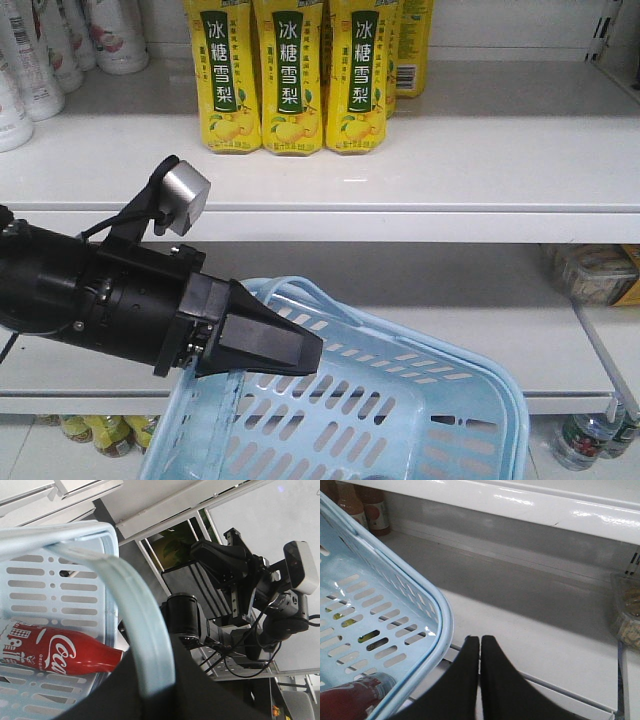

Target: Place coke in basket with both arms

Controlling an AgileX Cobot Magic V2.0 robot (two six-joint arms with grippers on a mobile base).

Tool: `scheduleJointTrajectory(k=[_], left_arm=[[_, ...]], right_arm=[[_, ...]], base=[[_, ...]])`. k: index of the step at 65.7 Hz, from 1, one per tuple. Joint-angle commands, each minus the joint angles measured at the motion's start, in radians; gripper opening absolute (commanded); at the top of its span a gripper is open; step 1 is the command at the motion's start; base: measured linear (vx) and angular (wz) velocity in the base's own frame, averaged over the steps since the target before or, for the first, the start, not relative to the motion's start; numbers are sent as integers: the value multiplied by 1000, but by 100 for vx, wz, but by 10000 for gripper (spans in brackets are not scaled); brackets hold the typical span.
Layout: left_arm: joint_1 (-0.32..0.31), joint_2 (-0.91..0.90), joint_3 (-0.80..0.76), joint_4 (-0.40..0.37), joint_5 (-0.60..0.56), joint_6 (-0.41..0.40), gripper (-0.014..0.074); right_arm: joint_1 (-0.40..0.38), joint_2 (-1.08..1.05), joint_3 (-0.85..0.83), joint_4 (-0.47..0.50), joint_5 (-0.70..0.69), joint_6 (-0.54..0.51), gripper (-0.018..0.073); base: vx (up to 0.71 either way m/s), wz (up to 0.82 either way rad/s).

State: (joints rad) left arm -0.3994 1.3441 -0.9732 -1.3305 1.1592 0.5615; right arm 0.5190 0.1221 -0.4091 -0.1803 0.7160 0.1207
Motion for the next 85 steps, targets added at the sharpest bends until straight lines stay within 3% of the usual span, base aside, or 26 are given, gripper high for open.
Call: scheduleJointTrajectory(k=[1,31,38,43,54,85], left_arm=[[0,-35,-36,-157,34,-3,-6],[0,-35,-36,-156,26,-2,-6],[0,-35,-36,-151,16,54,-6],[0,-35,-36,-114,15,105,-6],[0,-46,-36,-46,-22,99,-6],[0,-348,92,172,-353,65,-6]], right_arm=[[-2,12,-27,-11,-67,3,-4],[-2,12,-27,-11,-67,1,-4],[-2,12,-27,-11,-67,1,-4],[-2,12,-27,-11,-67,1,-4],[-2,12,-27,-11,-67,1,-4],[-2,12,-27,-11,-67,1,-4]], base=[[0,0],[0,0],[0,0],[0,0],[0,0],[0,0]])
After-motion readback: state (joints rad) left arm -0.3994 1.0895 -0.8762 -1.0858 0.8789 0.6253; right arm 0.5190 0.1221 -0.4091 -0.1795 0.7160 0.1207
